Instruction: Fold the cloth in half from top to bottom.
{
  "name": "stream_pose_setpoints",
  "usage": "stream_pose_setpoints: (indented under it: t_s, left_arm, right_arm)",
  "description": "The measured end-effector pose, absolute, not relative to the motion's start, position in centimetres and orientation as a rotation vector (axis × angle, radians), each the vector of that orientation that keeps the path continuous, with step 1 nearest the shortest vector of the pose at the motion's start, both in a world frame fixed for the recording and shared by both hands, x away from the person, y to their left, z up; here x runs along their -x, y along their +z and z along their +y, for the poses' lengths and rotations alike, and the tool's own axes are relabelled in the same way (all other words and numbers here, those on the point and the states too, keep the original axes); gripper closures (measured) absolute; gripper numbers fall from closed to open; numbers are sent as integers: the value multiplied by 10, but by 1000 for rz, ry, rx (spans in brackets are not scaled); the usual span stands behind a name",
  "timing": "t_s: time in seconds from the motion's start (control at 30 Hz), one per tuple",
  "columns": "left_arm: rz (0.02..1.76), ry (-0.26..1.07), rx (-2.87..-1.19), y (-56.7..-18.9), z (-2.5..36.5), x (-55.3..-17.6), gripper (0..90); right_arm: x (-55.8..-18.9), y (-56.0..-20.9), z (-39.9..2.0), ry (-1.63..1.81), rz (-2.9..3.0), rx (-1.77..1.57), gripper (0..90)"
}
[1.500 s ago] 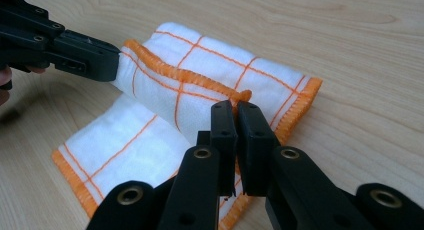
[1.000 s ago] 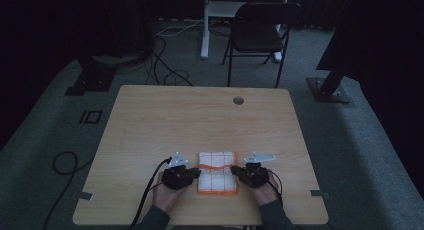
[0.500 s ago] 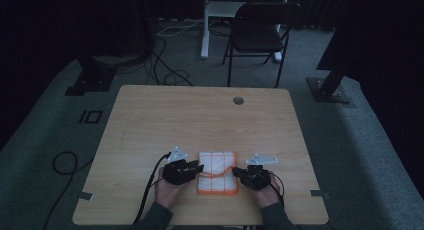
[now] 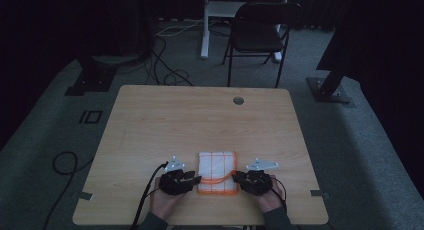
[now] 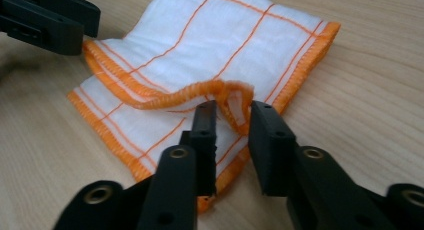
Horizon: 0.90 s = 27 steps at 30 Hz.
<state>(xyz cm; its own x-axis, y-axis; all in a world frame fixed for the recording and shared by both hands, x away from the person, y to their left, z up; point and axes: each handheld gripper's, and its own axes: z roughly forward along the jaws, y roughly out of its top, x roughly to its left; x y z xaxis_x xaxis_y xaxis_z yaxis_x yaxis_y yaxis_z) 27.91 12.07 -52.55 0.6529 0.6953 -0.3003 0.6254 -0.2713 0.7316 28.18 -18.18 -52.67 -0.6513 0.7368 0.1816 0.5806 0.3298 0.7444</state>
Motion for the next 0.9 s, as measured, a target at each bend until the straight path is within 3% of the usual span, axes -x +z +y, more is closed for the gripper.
stream_pose_setpoints:
  t_s: [0.1, 0.57, 0.83, 0.9]
  left_arm:
    - [1029, 94, -1977, -527, 120, -278, 619]
    - [996, 119, -1993, -525, 112, -279, 626]
    - [997, 121, -2028, -532, 108, -279, 706]
    - [1001, 119, -2031, -533, 108, -279, 753]
  right_arm:
    - [-276, -524, -185, 1243, 2394, -1196, 674]
    - [-275, -518, -186, 1326, 2276, -1258, 680]
    - [-282, -521, -184, 1315, 2267, -1304, 702]
    - [-283, -525, -180, 1300, 2337, -1303, 762]
